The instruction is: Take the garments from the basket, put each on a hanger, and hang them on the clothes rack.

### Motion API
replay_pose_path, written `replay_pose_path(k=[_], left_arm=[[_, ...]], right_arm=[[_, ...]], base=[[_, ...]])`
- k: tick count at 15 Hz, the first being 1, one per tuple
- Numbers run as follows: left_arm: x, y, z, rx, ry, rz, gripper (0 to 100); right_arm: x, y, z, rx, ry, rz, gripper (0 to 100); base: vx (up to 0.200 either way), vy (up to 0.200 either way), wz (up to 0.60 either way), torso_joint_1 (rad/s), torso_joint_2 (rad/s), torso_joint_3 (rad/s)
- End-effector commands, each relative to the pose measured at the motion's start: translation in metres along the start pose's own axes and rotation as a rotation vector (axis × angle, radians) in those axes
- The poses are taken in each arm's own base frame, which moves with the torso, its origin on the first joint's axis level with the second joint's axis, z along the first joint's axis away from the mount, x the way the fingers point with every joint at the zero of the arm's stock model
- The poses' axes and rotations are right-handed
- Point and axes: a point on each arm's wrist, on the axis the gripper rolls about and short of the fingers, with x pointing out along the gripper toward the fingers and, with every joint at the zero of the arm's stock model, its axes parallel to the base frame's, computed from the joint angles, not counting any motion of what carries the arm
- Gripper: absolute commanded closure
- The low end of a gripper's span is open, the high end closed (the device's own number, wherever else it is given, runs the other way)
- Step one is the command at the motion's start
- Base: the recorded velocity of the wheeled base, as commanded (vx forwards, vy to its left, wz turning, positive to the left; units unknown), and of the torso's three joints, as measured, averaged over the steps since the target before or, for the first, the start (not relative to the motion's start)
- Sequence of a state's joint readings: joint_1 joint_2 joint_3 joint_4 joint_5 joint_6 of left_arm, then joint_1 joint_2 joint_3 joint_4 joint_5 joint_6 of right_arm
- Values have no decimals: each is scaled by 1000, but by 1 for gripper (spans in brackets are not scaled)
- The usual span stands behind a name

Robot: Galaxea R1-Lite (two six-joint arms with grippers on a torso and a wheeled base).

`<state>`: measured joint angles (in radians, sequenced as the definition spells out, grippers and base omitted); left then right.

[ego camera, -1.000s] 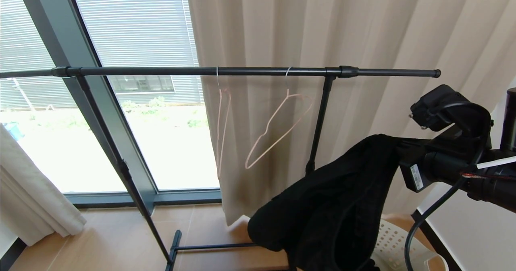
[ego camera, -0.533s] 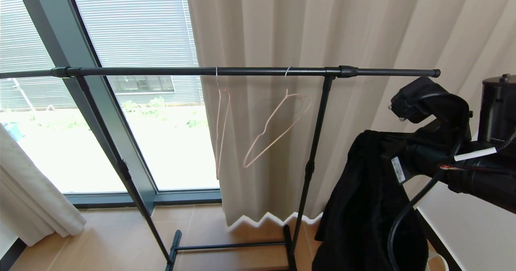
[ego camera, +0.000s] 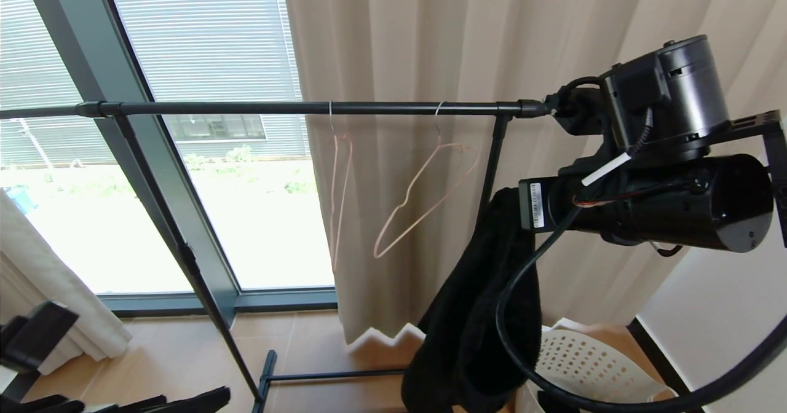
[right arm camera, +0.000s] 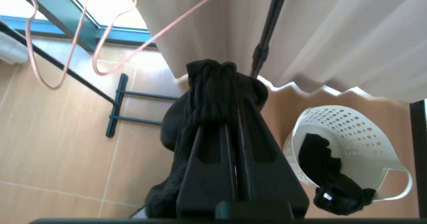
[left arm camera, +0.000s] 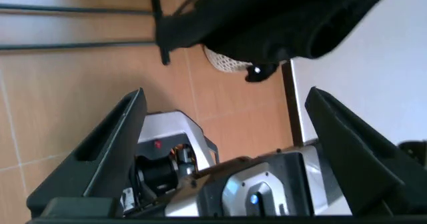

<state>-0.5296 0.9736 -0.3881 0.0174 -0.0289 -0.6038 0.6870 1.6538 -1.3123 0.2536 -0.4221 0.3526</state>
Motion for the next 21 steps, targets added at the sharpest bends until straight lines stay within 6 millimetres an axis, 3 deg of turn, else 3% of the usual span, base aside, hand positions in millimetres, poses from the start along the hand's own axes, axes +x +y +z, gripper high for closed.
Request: replay_pose_path(k=[1,5,8,13,16,21], left_arm=[[48,-32,11,7,198,-37,0],[101,-69,19,-35,317,-27,0],[127,-92,17,4,353,-45,0],[172,-117,8,23,370,-56,0],[196,-122,6,32,341,0,0],[220,-102,16,8,263,136,0]], right_arm=[[15,21,1,-2,2,-1,100],[35,46,8,56,-22,5,100],[32,62,7,56,-33,42,100],[26,64,8,71,-40,47,100],[21,61,9,78,-55,25,100],[-2,44,6,91,-64,28,100]], base=[[0,0,0,0,0,0],[0,0,0,0,0,0],[0,0,0,0,0,0],[0,0,0,0,0,0],[0,0,0,0,0,0],[0,0,0,0,0,0]])
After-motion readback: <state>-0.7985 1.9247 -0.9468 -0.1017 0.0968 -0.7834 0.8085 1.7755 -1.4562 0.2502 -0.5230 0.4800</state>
